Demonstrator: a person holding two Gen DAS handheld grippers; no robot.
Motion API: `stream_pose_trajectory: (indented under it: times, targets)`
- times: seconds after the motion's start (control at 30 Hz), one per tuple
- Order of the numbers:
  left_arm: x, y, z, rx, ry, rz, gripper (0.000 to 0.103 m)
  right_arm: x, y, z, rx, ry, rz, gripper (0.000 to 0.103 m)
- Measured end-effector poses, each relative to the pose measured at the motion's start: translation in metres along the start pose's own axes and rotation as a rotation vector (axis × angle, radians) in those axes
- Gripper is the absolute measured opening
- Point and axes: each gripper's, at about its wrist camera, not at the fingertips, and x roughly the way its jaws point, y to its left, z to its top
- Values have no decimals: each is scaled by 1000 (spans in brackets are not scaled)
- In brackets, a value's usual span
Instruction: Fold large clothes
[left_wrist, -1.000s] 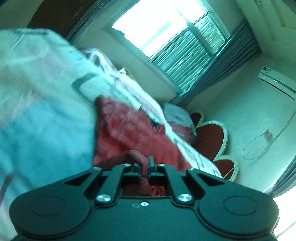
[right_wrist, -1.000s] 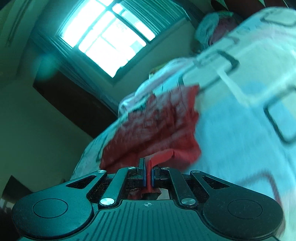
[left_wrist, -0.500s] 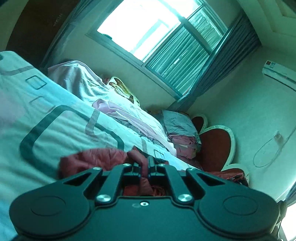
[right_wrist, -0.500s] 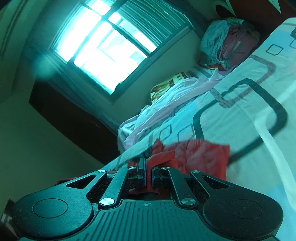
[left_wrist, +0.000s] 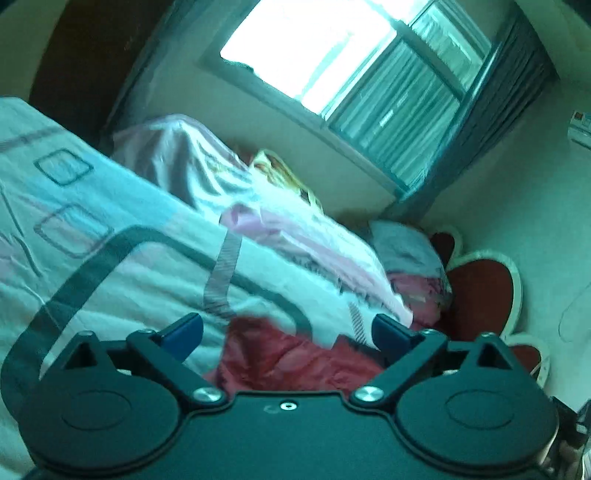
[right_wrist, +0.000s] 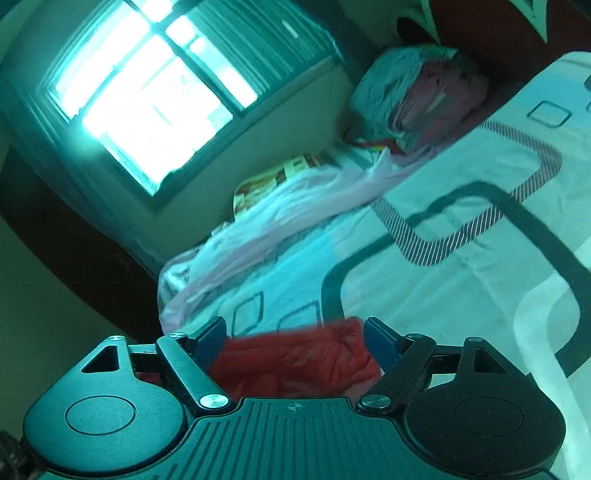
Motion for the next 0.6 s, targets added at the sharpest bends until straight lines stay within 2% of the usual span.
stream_pose_trajectory:
  times: [0.1,0.17,0.23,0.27,0.3,0.33,0.37,0.4,0.43,0.47,0.5,0.6]
  targets:
    - [17,8,-1,59,84,18,85,16,-3,-6,-47,52,-27,80]
    - [32,13,-2,73,165,12,74,28,-4,-10,-88,87,-55,80]
    - [49,17,-4,92,256,25,48,46,-4,-14,-125,158,-84,76]
    - [58,19,-6,101,298,47,45,53,-5,-18,-138,183,-94,75]
    - [63,20,-8,105,324,47,40,60,-6,-21,-154,207,-101,67]
    - [67,19,-10,114,336,40,31,66,-7,-24,-167,231,-103,52]
    - [69,18,-12,137,343,34,26,72,-6,-27,-187,258,-116,45]
    - [69,15,-14,166,336,27,11,75,-4,-29,-212,262,-122,34]
    - [66,12,-15,189,312,17,7,75,-3,-30,-237,248,-123,15]
    - [61,9,-15,203,278,19,6,70,2,-30,-264,217,-121,9]
    - [55,7,-14,217,232,20,5,66,5,-28,-286,173,-112,5]
    - [34,2,-9,238,69,-16,3,53,20,-18,-327,59,-71,4]
